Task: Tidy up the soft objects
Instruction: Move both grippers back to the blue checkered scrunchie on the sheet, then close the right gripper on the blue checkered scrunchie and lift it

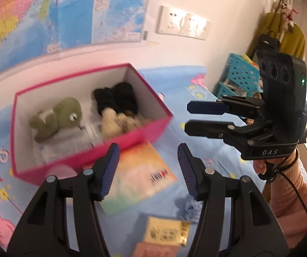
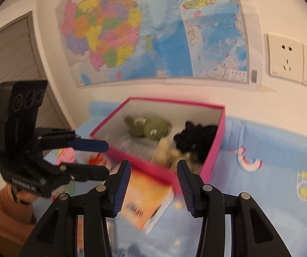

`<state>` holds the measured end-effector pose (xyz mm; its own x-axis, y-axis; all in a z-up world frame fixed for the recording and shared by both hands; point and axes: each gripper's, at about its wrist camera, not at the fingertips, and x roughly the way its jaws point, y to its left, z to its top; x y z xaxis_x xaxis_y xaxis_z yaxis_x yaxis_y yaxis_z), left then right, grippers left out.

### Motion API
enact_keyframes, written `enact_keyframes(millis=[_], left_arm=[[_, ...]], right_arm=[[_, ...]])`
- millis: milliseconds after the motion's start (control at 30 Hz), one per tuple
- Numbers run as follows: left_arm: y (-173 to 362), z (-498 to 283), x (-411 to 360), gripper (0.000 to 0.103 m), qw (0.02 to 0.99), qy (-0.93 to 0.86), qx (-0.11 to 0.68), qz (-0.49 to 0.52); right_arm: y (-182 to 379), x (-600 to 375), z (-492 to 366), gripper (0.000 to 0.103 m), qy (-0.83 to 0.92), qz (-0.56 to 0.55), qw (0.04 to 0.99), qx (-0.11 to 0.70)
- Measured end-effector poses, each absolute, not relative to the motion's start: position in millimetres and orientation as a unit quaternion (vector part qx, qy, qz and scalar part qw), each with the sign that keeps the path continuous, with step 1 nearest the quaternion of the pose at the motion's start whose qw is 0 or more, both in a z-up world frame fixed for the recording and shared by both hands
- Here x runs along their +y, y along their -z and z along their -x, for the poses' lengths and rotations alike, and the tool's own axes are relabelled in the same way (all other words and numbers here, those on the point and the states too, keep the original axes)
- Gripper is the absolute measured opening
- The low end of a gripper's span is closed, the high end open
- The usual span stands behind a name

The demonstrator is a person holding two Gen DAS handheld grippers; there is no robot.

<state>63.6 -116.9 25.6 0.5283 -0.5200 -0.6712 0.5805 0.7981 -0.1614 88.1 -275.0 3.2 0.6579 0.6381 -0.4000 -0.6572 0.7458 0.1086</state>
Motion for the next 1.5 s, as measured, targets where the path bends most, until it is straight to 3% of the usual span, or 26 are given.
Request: enact_keyframes(millis=[400, 867, 933, 1100, 1233, 1500], left_arm=[[33.8, -12.4, -122.1, 0.058, 0.836, 0.351, 0.421, -0.032], [53.9, 3.2, -128.1, 0.058, 0.817, 0.363, 0.446, -0.029], [55.3, 5.2, -131.7, 0.058, 0.816, 0.365, 0.447, -0.033], [59.1, 4.9, -139.6, 0.058, 0.812, 0.367, 0.452, -0.043], [61.4, 5.2, -143.9, 0.058, 0.811, 0.364, 0.456, -0.047], [63.1, 4.1, -149.3, 0.058, 0.809, 0.365, 0.458, -0.052]], right_arm=[[100.8, -284.8, -45.5, 0.047, -0.339, 0.025, 0.877, 0.339], [124.4, -292.0, -41.1, 0.046, -0.327, -0.002, 0.873, 0.363], [124.4, -292.6, -39.9, 0.044, -0.325, -0.003, 0.874, 0.361], [123.1, -289.8, -37.8, 0.021, -0.322, 0.006, 0.877, 0.357], [120.3, -292.8, -36.6, 0.015, -0.326, -0.001, 0.879, 0.349], [105.2, -299.1, -29.5, 0.014, -0.329, -0.009, 0.886, 0.327]])
